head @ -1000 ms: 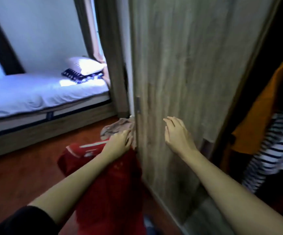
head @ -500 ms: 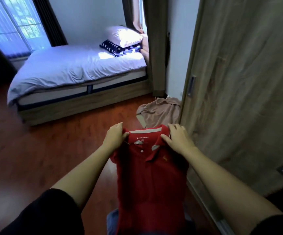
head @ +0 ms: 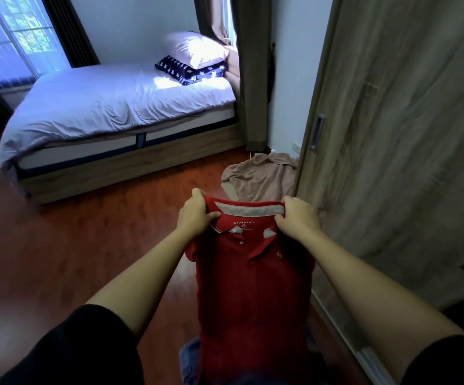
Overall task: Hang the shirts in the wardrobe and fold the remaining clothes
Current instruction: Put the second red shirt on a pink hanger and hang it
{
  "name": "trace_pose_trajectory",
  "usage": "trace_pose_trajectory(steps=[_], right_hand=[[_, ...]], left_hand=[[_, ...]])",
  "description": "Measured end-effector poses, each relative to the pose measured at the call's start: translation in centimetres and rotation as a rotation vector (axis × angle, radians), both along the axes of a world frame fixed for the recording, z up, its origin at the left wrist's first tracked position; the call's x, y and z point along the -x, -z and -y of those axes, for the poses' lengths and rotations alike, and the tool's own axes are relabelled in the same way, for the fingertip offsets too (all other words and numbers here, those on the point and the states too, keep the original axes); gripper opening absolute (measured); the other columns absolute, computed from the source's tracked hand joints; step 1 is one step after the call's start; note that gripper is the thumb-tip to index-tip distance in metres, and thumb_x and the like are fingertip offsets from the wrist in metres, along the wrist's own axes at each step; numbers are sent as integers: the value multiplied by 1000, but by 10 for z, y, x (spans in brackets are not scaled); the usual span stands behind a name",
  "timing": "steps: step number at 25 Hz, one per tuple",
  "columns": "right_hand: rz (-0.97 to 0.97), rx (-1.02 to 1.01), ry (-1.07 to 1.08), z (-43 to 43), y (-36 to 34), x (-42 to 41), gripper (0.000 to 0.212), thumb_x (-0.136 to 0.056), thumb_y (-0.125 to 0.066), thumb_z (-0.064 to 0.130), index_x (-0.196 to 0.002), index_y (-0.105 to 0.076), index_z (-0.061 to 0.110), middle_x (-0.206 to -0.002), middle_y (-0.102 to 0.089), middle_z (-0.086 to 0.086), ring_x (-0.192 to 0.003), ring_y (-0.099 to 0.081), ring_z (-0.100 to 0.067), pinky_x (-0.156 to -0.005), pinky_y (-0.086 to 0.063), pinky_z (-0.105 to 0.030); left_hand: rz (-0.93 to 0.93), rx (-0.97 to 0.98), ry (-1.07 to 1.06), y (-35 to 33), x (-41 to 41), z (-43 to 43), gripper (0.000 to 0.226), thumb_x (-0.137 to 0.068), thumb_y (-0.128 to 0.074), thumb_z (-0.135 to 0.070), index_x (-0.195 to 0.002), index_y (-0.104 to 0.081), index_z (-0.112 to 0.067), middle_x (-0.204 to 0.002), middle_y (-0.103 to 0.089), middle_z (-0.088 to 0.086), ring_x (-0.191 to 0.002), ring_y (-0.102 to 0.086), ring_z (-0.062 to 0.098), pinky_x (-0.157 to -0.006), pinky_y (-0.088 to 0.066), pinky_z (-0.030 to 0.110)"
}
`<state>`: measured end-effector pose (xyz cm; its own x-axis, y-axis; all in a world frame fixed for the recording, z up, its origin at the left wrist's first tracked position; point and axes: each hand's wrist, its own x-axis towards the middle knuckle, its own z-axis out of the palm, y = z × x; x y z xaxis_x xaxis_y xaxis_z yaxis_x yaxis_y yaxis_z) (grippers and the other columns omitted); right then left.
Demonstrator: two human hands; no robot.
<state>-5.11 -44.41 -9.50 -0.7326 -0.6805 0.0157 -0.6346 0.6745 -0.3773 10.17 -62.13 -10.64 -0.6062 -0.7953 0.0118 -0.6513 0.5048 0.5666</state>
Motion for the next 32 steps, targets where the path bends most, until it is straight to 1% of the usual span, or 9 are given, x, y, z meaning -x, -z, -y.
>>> trace_pose_trajectory(steps=[3, 6, 8, 11, 17, 20, 24, 27, 32], right_hand=[[-105, -26, 27, -21, -20, -12, 20, -82, -50, 23, -100, -56, 17, -110, -62, -4, -115, -46, -32, -90, -37, -41], [-125, -11, 74, -45, -56, -24, 18, -77, -51, 22, -93, -59, 23, -106, -63, -5, -114, -45, -29, -88, -36, -38], [-12, 127, 59, -72, -83, -20, 5, -67, -46, 21, -68, -48, 16, -87, -61, -11, -98, -54, -32, -72, -37, -33], [77, 297, 64, -139, -129, -6, 5, -65, -45, 12, -62, -47, 15, -72, -55, -8, -75, -54, -28, -61, -40, -30], [240, 543, -126, -314, -203, -12, 45, -67, -45, -28, -61, -58, 15, -101, -59, -1, -79, -63, 3, -66, -51, -17], [-64, 360, -83, -372, -217, -22, 47, -65, -41, -21, -61, -71, 16, -103, -63, -2, -81, -61, 4, -72, -44, -7], [-413, 172, 159, -432, -212, -26, 31, -84, -35, 3, -92, -50, 29, -97, -48, 3, -91, -57, -28, -81, -46, -43], [-455, 248, 309, -480, -206, -35, 11, -88, -38, 13, -90, -39, 23, -94, -48, 2, -86, -53, -27, -77, -43, -39], [-571, 151, 208, -544, -211, -47, 7, -94, -49, 25, -95, -50, 19, -92, -46, 11, -85, -53, -12, -74, -46, -32]], left_hand=[[-41, -91, 130, -6, -8, 4, 38, -79, -72, -35, -106, -64, -10, -107, -68, 7, -98, -64, 25, -88, -52, 40], [-102, -85, 337, -35, -13, -8, 27, -86, -66, -33, -107, -64, -16, -104, -68, 0, -97, -64, 18, -88, -49, 31], [-215, -74, 498, -67, -9, -26, 25, -84, -67, -33, -104, -64, -18, -102, -68, -1, -97, -64, 17, -90, -49, 35], [-420, -326, 714, -118, 2, -75, 34, -75, -73, -33, -103, -68, -13, -101, -72, 3, -90, -66, 15, -86, -52, 34], [-608, -484, 1053, -194, 31, -189, 48, -65, -79, -40, -99, -69, -8, -97, -70, 8, -86, -65, 15, -79, -53, 26], [-718, -379, 1036, -209, 63, -239, 47, -68, -74, -48, -97, -65, -12, -90, -67, 2, -83, -61, 11, -77, -50, 29], [-739, -121, 1115, -213, 95, -314, 43, -76, -62, -52, -95, -62, -13, -88, -66, 12, -81, -58, 10, -80, -50, 38], [-718, 177, 1189, -213, 107, -366, 48, -78, -51, -54, -88, -60, -8, -78, -65, 10, -71, -55, 6, -71, -47, 34], [-778, 16, 1209, -206, 138, -417, 48, -74, -54, -59, -73, -60, -11, -64, -58, -4, -59, -48, -1, -58, -43, 26]])
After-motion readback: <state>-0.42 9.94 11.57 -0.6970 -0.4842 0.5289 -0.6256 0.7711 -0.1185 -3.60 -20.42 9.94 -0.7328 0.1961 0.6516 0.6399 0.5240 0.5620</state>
